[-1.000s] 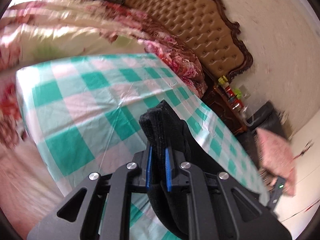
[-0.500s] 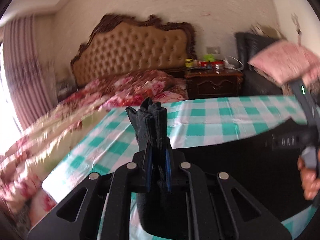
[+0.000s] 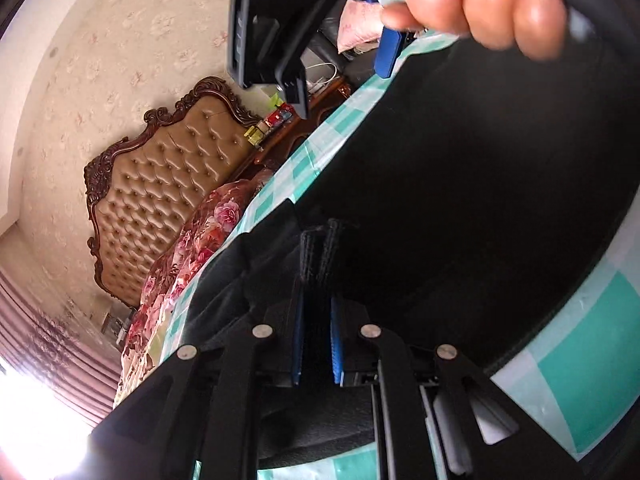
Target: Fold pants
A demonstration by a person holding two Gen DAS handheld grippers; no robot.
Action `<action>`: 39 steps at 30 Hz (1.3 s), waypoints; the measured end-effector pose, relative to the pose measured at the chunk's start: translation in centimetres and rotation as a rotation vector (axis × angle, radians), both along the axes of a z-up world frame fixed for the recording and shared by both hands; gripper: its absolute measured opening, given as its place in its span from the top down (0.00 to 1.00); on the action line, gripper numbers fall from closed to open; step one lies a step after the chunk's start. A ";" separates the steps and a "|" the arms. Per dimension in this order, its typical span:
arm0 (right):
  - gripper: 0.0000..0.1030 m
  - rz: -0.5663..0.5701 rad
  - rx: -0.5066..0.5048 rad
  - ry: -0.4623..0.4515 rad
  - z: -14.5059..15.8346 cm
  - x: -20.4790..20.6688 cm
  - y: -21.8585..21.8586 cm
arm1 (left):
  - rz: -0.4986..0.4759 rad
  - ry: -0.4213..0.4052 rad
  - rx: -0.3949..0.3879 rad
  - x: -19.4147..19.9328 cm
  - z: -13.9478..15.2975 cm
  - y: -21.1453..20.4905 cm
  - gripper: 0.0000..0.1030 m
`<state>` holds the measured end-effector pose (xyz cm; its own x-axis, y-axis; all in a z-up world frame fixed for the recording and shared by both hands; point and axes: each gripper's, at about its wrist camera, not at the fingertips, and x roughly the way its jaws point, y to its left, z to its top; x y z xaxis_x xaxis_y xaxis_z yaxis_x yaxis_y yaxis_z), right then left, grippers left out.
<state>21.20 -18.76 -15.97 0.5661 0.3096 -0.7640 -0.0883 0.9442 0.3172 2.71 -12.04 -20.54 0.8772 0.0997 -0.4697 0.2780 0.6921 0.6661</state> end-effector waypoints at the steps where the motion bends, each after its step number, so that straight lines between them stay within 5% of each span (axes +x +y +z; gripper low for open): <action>1: 0.24 0.016 0.061 0.044 -0.3 0.2 -0.4 | 0.001 0.000 -0.003 0.1 0.0 0.1 0.89; 8: 0.24 0.170 0.264 0.253 -1.8 0.8 0.6 | 0.011 -0.021 -0.020 0.5 0.0 0.3 0.89; 19: 0.24 0.321 0.272 0.416 -4.3 2.3 7.6 | -0.008 -0.072 -0.085 -0.1 2.1 0.5 0.89; 20: 0.25 0.335 0.263 0.410 -4.4 2.4 8.0 | -0.018 -0.079 -0.082 -0.2 2.3 0.3 0.89; 22: 0.59 0.328 0.259 0.380 -4.3 2.9 8.2 | -0.035 -0.083 -0.084 -0.4 2.4 0.0 0.89; 25: 0.82 0.316 0.239 0.300 -2.8 2.3 6.7 | -0.053 -0.089 -0.088 -0.6 2.5 -0.6 0.90; 30: 0.85 0.273 0.180 0.152 -0.1 0.0 1.4 | -0.172 -0.119 -0.103 -1.7 2.8 -4.7 0.90; 39: 0.86 0.146 0.231 0.189 -4.3 -1.0 -6.9 | -0.325 -0.069 -0.026 -2.3 -1.6 -11.1 0.90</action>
<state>20.18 -25.62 -20.31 0.3577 0.5542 -0.7516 -0.1362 0.8272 0.5451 0.38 -23.19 -22.18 0.8911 -0.2023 -0.4063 0.4418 0.5917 0.6743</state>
